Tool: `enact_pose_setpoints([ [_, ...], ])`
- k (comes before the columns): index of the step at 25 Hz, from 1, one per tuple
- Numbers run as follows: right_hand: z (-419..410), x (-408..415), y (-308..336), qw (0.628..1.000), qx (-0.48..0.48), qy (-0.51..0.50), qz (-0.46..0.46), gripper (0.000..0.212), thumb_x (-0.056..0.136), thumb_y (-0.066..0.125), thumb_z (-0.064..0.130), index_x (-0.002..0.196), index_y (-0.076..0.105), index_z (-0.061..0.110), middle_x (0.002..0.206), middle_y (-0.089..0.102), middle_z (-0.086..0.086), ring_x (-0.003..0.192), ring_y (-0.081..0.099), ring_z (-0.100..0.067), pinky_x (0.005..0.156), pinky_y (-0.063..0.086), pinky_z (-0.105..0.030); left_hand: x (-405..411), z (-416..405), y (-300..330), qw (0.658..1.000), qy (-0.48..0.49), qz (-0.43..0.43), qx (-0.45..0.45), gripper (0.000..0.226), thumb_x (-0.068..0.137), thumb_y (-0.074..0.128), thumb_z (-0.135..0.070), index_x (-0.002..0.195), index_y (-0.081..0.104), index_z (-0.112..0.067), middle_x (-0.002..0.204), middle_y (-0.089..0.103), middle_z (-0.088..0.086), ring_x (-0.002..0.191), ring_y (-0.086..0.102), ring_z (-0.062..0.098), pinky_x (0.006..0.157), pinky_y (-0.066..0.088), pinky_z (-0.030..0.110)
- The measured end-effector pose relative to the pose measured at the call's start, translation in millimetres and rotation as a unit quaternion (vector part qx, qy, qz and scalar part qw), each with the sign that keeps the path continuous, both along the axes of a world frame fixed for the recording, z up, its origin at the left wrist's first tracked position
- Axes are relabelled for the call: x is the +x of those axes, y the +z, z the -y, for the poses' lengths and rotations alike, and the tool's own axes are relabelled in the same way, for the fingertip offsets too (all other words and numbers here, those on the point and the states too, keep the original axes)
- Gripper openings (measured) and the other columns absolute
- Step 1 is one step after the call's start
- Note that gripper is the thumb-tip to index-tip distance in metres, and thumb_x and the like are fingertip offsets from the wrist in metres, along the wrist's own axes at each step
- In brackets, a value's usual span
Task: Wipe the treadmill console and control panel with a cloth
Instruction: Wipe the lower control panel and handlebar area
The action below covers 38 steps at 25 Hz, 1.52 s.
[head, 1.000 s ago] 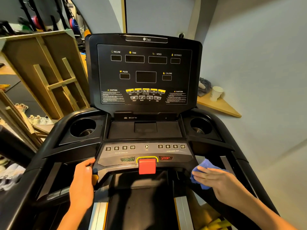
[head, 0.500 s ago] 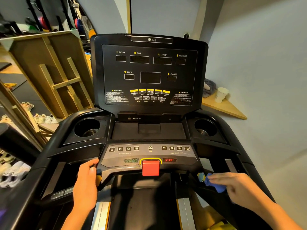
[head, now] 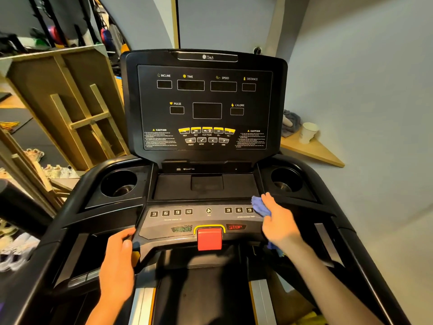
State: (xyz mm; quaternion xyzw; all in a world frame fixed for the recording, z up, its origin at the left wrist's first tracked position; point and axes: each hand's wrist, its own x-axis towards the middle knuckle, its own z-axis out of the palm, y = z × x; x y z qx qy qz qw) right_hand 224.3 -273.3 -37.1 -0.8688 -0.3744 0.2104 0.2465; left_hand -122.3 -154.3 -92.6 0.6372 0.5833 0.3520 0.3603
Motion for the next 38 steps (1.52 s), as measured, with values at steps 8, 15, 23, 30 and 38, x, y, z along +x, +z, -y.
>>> enact_pose_setpoints([
  [8,-43.6,-28.7,-25.4,0.964,-0.103,0.059,0.236,0.104,0.021,0.098,0.018,0.115,0.067,-0.012,0.122,0.063,-0.035,0.11,0.065,-0.05,0.08,0.057,-0.057,-0.3,-0.3,-2.8,1.0,0.011,-0.014,0.001,0.037,0.097,0.027,-0.033,0.125,0.05,-0.025,0.12,0.055,0.003,0.1,0.056,0.02,0.087,0.048,0.047],
  [15,-86.5,-85.7,-43.8,0.956,-0.065,0.176,0.225,0.104,0.026,0.097,0.041,0.116,0.067,-0.002,0.115,0.072,-0.022,0.105,0.071,-0.039,0.08,0.059,-0.049,-1.8,0.5,-1.4,1.0,0.008,0.001,-0.007,0.038,0.094,0.029,-0.036,0.124,0.051,-0.029,0.117,0.057,0.0,0.103,0.057,0.02,0.089,0.048,0.047],
  [23,-106.6,-166.1,-27.2,0.935,0.079,0.283,0.196,0.074,0.088,0.06,0.004,0.155,0.027,-0.001,0.164,0.018,-0.021,0.153,0.011,-0.038,0.122,0.006,-0.054,-16.1,0.3,0.3,0.995,-0.05,0.069,-0.045,0.027,0.103,0.037,-0.018,0.125,0.052,-0.017,0.101,0.063,-0.019,0.098,0.056,-0.012,0.091,0.048,0.022],
  [30,-109.9,-205.4,-29.8,0.85,0.067,0.474,0.219,0.074,0.088,0.063,0.004,0.154,0.028,-0.001,0.166,0.015,-0.018,0.154,0.003,-0.035,0.123,-0.001,-0.057,-63.9,1.7,-5.2,0.965,-0.193,-0.162,0.072,0.046,0.091,0.042,-0.064,0.133,0.041,-0.045,0.115,0.055,-0.027,0.104,0.056,-0.009,0.08,0.049,0.021],
  [38,-86.1,-217.8,-47.8,0.752,0.079,0.615,0.223,0.068,0.085,0.062,-0.01,0.148,0.043,0.004,0.162,0.031,-0.012,0.154,0.009,-0.031,0.123,-0.005,-0.048,-64.6,6.0,1.4,0.95,-0.212,-0.21,0.094,0.062,0.072,0.069,-0.063,0.126,0.051,-0.04,0.102,0.061,-0.028,0.093,0.059,0.0,0.084,0.048,0.036],
])
